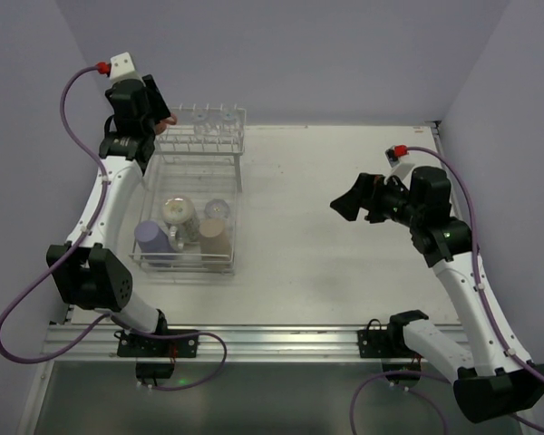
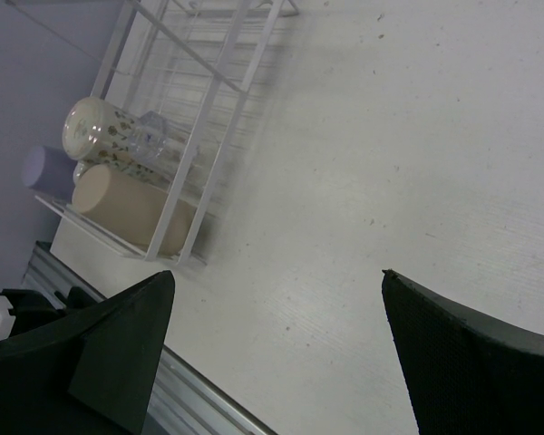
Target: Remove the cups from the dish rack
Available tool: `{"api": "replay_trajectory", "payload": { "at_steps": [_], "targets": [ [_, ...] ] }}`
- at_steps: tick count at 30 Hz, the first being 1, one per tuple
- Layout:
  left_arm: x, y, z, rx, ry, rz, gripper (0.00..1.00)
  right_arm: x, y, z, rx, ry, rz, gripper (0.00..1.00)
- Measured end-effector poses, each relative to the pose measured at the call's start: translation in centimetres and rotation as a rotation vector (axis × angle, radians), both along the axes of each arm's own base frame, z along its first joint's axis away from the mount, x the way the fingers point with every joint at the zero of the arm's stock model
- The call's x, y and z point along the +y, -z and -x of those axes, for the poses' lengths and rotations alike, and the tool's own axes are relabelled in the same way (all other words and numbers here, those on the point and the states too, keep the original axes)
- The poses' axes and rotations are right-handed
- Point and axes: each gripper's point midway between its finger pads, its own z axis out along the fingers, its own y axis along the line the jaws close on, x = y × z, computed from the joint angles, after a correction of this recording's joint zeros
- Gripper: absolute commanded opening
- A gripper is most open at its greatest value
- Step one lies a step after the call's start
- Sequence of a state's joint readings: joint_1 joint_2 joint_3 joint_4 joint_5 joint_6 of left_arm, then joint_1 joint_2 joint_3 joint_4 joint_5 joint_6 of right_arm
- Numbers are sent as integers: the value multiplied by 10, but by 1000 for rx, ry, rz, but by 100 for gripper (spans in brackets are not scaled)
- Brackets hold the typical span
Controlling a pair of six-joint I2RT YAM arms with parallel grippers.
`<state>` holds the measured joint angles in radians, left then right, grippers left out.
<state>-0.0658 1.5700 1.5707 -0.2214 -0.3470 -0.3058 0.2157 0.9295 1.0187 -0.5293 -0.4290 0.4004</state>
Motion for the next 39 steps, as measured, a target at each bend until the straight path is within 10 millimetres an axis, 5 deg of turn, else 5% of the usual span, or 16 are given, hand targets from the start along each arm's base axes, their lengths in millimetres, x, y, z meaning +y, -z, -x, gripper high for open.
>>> {"api": "replay_trajectory", "payload": {
  "at_steps": [8,25,39],
  "targets": [
    [3,1,7,-7,-6,42,0,1,6,-1,14,-2,1,99],
    [20,-36,35,-90,8,179,0,21,-2,-14,3,-83,-77,99],
    [-5,-95,75,-239,110,300,0,87,-93,-41,-126,-297,-304,96]
  ]
}}
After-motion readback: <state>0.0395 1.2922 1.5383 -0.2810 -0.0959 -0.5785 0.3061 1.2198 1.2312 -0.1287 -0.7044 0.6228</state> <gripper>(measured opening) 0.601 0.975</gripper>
